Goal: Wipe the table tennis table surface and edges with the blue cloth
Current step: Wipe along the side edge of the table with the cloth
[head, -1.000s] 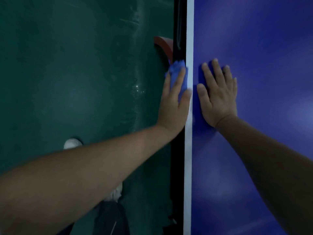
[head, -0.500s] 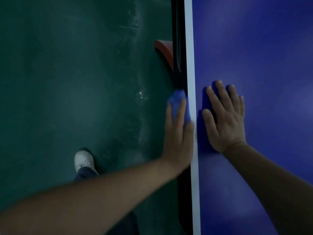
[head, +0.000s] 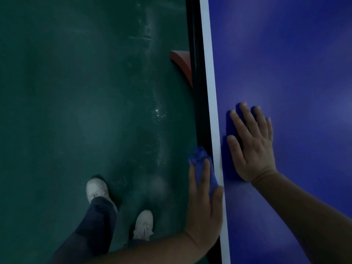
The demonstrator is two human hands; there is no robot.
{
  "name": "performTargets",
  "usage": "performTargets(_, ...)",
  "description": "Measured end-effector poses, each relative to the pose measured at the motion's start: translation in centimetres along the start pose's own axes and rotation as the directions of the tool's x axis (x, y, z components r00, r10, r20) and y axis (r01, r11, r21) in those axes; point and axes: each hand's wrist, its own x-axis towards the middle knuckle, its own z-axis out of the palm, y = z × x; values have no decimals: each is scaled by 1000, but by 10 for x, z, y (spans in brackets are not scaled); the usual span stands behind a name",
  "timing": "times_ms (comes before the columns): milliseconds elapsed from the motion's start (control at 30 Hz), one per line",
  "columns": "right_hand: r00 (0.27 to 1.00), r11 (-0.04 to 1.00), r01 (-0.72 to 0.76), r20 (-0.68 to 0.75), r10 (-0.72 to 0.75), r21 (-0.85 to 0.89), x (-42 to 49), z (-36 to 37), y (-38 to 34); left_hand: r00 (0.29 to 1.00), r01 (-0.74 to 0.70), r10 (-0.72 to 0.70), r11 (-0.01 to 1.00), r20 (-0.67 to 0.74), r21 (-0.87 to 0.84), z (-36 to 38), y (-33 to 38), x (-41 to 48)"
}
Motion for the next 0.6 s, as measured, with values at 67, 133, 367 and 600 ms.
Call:
performTargets(67, 1000, 1000, 0, -2, 0, 4, 1, -1, 0, 1000, -18, 18, 999, -19, 38, -4, 10, 18)
performTargets(133, 1000, 1000, -1, 0, 1, 4, 1, -1, 0, 994, -99, 101, 994, -52, 41, -11, 21, 60)
performTargets(367, 1000, 1000, -12, -5, 12, -11, 0, -1, -1, 987, -65, 56, 996, -152, -54, -36, 78, 202)
performTargets(600, 999, 999, -30, 35, 31, -38, 0, -3, -3, 997, -73, 74, 997, -37, 29, -18, 24, 60)
